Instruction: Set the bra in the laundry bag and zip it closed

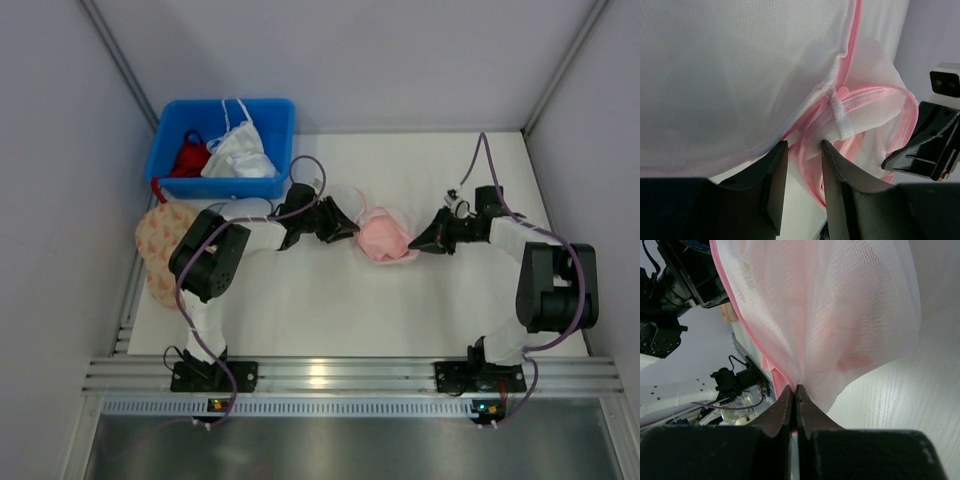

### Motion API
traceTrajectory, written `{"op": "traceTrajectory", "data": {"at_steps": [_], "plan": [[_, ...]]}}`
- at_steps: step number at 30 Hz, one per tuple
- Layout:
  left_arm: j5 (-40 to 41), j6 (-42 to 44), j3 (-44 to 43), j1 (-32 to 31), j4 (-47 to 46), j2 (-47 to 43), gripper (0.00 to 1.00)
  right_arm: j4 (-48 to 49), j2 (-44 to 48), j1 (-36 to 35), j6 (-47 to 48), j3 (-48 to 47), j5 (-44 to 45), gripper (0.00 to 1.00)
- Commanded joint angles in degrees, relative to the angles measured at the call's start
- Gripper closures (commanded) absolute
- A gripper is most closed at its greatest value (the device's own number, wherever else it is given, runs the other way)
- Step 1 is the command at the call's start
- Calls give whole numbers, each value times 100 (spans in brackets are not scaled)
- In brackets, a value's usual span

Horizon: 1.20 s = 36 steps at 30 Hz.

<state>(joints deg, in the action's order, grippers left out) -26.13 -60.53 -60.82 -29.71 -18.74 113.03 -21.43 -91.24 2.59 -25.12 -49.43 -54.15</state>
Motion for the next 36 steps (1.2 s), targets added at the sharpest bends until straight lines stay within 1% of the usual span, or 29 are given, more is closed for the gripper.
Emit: {"op": "traceTrajectory", "data": {"at_steps": [1,3,6,7,8,12,14,16,17,18,19,20,21,22,24,25,28,31,34,36], "plan": [[-94,-336,123,-34,-753,61,62,121,54,101,-1,74,-140,100],[-120,-494,131,-43,-902,131,66,183,54,101,-19,100,-140,100],[-138,-617,96,-43,-1035,219,76,183,63,101,-28,127,-157,100],[-155,-644,79,-52,-1113,237,86,174,71,101,-28,127,-166,100],[-208,-661,61,-52,-1114,193,99,157,80,101,-19,100,-166,100],[-384,-513,114,9,-1114,-79,100,8,115,110,121,-58,-131,100],[-332,-145,167,62,-721,-465,100,-229,124,128,332,-233,-78,100],[-279,294,-8,89,-159,-903,100,-562,150,171,629,-435,9,100],[-174,792,-183,89,488,-1184,100,-781,168,180,736,-514,105,100],[-95,1024,-185,89,781,-1187,100,-784,177,180,841,-585,106,100],[45,1261,-402,80,1115,-1431,100,-975,203,180,982,-646,185,100],[238,1820,-570,71,1614,-1529,100,-1055,264,180,1018,-760,220,100],[510,2087,-728,28,2350,-1626,100,-1143,300,180,1053,-805,238,100],[652,2638,-1000,-34,2819,-1957,100,-1266,387,180,1167,-918,256,100],[767,2862,-1002,-61,3129,-2197,100,-1399,519,180,1203,-919,247,100],[854,3133,-1002,-96,3253,-2328,100,-1442,554,172,1281,-902,247,100],[1030,3451,-898,-245,3718,-2339,100,-1522,607,145,1370,-815,273,100],[1189,3610,-625,-438,3886,-2181,100,-1426,564,93,1335,-630,256,100],[1049,3611,-441,-588,3861,-1979,100,-1373,590,14,1343,-445,273,100],[794,3654,-405,-588,3764,-1908,100,-1442,643,5,1396,-418,282,100]]}}
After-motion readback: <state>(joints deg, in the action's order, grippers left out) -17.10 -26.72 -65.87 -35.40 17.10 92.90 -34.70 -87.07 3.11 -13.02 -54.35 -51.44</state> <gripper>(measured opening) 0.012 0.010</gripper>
